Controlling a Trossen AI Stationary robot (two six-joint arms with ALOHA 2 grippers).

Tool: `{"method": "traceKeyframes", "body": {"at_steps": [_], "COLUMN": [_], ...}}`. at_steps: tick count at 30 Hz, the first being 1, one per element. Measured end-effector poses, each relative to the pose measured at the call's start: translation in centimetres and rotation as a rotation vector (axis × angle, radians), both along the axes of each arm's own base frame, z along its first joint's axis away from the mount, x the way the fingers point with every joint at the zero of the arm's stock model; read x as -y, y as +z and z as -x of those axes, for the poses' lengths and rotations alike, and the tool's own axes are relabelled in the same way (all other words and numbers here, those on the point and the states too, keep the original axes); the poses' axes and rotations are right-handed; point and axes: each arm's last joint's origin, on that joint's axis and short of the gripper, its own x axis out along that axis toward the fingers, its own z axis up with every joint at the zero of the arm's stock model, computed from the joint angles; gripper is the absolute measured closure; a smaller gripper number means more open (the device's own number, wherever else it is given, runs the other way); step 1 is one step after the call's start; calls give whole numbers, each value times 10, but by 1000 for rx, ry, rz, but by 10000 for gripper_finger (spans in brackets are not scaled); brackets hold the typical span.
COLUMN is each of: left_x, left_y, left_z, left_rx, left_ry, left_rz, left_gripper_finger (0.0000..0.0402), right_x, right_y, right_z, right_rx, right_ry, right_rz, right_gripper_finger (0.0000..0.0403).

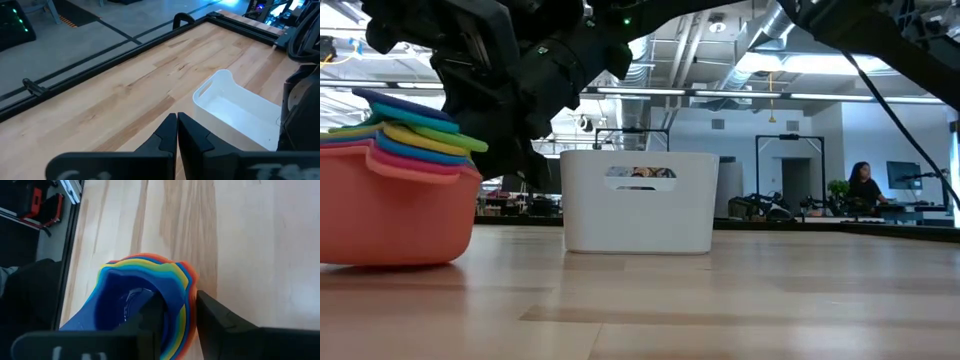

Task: Nest measuring cups in basket
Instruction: Put the nest measuring cups into the bin

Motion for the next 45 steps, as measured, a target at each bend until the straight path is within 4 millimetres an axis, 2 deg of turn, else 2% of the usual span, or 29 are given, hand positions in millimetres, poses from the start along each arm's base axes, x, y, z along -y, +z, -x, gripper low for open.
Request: {"method": "traceKeyframes", "body": {"at_steps": [8, 16, 23, 29, 33, 38, 45], "left_x": [-2, -10, -14, -13, -11, -6, 2], "left_y": [2, 11, 15, 14, 12, 6, -3], "left_z": [3, 13, 18, 17, 15, 9, -1], "left_rx": [6, 40, 51, 41, 31, 12, -12], "left_ry": [-7, -16, -23, -25, -30, -21, -2], "left_rz": [12, 35, 34, 29, 25, 18, 11], "left_gripper_finger": [401, 401, 401, 401, 401, 401, 401], "right_x": [0, 2, 5, 26, 37, 49, 60], "right_y": [14, 40, 88, 133, 154, 168, 152], "right_z": [2, 10, 23, 42, 56, 77, 103], "right_rx": [-20, -4, 76, 107, 103, 69, 48], "right_ry": [15, 40, 63, 38, -1, -40, -107], "right_rz": [36, 57, 39, 51, 124, 188, 189], "right_gripper_finger": [299, 300, 300, 300, 300, 300, 300]}}
